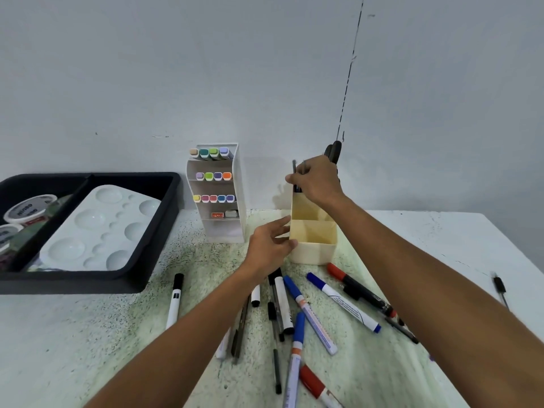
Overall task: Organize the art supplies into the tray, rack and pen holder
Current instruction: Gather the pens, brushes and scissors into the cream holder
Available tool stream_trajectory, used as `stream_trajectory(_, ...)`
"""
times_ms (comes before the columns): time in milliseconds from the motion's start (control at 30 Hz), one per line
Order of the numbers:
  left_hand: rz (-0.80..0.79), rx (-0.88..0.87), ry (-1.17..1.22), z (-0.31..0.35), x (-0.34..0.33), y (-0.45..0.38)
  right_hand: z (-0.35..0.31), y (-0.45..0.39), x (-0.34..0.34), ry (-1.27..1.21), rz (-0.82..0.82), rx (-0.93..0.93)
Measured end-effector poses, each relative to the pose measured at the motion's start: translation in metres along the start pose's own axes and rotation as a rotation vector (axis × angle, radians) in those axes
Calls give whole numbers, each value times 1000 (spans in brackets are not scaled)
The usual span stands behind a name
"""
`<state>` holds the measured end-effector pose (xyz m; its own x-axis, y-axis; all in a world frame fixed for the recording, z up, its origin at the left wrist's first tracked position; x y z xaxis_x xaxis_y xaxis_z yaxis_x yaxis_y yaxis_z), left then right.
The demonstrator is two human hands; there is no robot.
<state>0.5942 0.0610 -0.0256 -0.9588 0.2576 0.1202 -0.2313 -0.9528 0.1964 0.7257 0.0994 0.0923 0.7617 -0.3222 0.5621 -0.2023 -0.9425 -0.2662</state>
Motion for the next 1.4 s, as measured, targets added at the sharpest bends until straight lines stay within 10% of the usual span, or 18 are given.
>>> stream_trajectory(367,115,-257,-670,5,19,37,-38,85,31,27,141,459)
stream_trajectory(567,108,-430,-934,-21,9,69,52,136,-10,606,-400,169)
stream_trajectory(933,335,-110,-1347,-16,-28,75,90,150,-18,590,-401,55)
stream_trajectory(1100,306,-46,-1195,-17,-33,72,97,146,-1,261,-369,-28)
stream_trajectory(1400,234,-121,-215,38,-9,78,69,117,45,-369,-243,-101)
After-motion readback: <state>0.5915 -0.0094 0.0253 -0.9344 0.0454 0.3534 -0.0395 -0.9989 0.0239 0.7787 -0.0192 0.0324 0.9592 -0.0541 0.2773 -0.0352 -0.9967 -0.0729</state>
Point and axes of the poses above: each hand's wrist, its own y-axis away from the middle knuckle, its own x-axis out of the back of the hand, z = x × y, the point moved 7 cm from there along -y, towards the middle knuckle, and after that the axes turned 7 degrees about x, right-handed, at the moved point
